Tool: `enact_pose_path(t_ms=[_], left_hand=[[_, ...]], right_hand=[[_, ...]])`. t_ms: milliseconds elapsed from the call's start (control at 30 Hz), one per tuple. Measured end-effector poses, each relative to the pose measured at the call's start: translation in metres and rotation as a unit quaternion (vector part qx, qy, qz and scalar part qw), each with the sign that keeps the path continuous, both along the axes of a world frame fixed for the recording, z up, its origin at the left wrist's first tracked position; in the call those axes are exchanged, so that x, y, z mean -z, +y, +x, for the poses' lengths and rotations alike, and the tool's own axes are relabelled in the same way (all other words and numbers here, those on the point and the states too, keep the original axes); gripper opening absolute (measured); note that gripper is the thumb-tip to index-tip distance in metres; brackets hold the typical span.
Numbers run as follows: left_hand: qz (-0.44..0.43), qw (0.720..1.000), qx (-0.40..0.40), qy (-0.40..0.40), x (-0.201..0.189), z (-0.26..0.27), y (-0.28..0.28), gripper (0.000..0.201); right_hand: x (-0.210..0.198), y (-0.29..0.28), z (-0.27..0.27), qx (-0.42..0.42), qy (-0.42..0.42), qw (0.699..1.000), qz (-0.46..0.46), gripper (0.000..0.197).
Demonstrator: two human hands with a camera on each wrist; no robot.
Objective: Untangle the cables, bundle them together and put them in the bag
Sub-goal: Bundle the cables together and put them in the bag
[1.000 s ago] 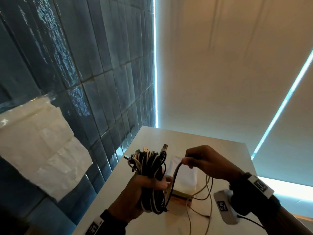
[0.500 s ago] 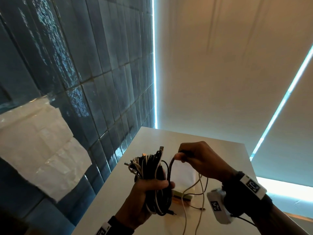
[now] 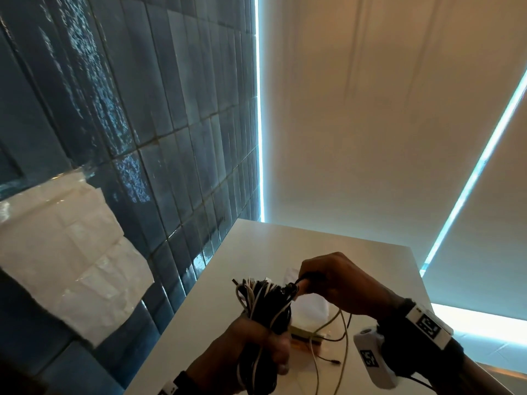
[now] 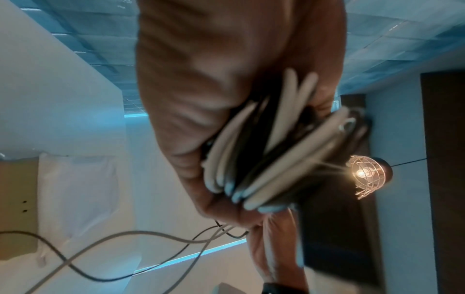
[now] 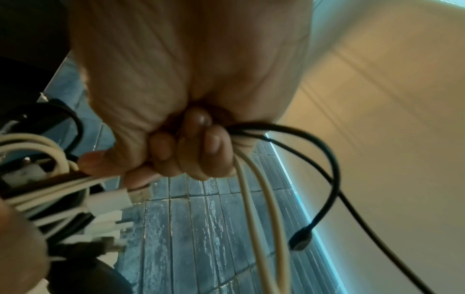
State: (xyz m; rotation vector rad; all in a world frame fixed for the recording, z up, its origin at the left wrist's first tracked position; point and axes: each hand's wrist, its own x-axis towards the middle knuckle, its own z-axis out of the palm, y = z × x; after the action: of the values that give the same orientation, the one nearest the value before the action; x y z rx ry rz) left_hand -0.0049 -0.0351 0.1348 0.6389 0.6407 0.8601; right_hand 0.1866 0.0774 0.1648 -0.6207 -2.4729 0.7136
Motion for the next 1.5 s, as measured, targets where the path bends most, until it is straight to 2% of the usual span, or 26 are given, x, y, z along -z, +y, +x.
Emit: enact_pose_path(t_ms=[100,167,267,367,500,600,667,733,833,900,967,1033,1100,1133,1200,1233,1267,1333,1367,1500], left_hand=[[0.002,0.999,-0.024,-0.037,0.003,-0.009,-0.001,0.041],[0.016,0.997,-0.038,-0.068,0.003,-0.018,-0.001,0.036],[0.017,0.993,-0.061,-0.098,0.003,-0.029,-0.001,0.026],[-0.005,0.99,-0.088,-0.112,0.008,-0.029,0.0,0.033],[-0.012,0.987,-0.095,-0.126,0.011,-0.026,-0.003,0.038],[-0.029,0.986,-0.111,-0.125,0.008,-0.028,-0.002,0.036],[-0.038,0.988,-0.113,-0.094,0.005,-0.026,-0.002,0.034],[-0.043,0.992,-0.108,-0.046,0.002,-0.018,-0.001,0.034],[-0.06,0.992,-0.111,0.005,0.0,-0.004,0.003,0.039],[-0.083,0.988,-0.126,0.003,0.0,0.005,0.006,0.038],[-0.09,0.982,-0.166,-0.035,0.002,0.009,0.007,0.043],[-0.087,0.972,-0.206,-0.074,0.008,0.005,0.007,0.054],[-0.074,0.969,-0.222,-0.082,0.016,0.0,0.006,0.061],[-0.063,0.97,-0.225,-0.074,0.016,-0.001,0.004,0.058],[-0.048,0.971,-0.226,-0.065,0.016,-0.001,0.001,0.038],[-0.048,0.969,-0.234,-0.057,0.017,-0.001,0.001,0.031],[-0.051,0.965,-0.245,-0.076,0.016,-0.001,0.0,0.034],[-0.058,0.957,-0.24,-0.15,0.012,0.0,0.001,0.069],[-0.051,0.959,-0.226,-0.164,0.011,-0.001,0.002,0.077],[-0.042,0.969,-0.214,-0.119,0.011,-0.01,0.007,0.057]], right_hand=[[-0.002,0.001,0.01,0.035,-0.009,0.998,-0.05,0.021],[-0.004,0.001,0.019,0.047,0.003,0.99,-0.13,0.029],[-0.001,0.002,0.033,0.034,0.005,0.964,-0.265,0.037],[0.007,0.002,0.043,0.003,0.009,0.937,-0.35,0.038],[0.007,0.0,0.051,0.007,-0.019,0.93,-0.367,0.03],[0.003,-0.005,0.054,0.057,-0.036,0.928,-0.367,0.03],[-0.003,-0.01,0.046,0.132,-0.023,0.94,-0.314,0.031],[-0.007,-0.012,0.032,0.233,0.018,0.951,-0.202,0.03],[-0.02,-0.028,-0.005,0.316,0.126,0.938,-0.064,0.027],[-0.024,-0.049,-0.033,0.294,0.153,0.943,-0.004,0.024],[-0.022,-0.071,-0.055,0.248,0.123,0.958,0.078,0.024],[-0.02,-0.082,-0.062,0.21,0.076,0.968,0.118,0.018],[-0.017,-0.085,-0.063,0.168,0.021,0.978,0.121,0.013],[-0.014,-0.086,-0.065,0.151,-0.004,0.982,0.116,0.022],[-0.008,-0.088,-0.068,0.136,-0.062,0.98,0.13,0.047],[-0.004,-0.09,-0.071,0.141,-0.078,0.976,0.149,0.052],[-0.002,-0.092,-0.074,0.145,-0.084,0.973,0.158,0.05],[-0.001,-0.095,-0.077,0.139,-0.082,0.972,0.169,0.039],[0.002,-0.095,-0.078,0.128,-0.088,0.972,0.177,0.036],[0.007,-0.1,-0.082,0.075,-0.102,0.981,0.146,0.03]])
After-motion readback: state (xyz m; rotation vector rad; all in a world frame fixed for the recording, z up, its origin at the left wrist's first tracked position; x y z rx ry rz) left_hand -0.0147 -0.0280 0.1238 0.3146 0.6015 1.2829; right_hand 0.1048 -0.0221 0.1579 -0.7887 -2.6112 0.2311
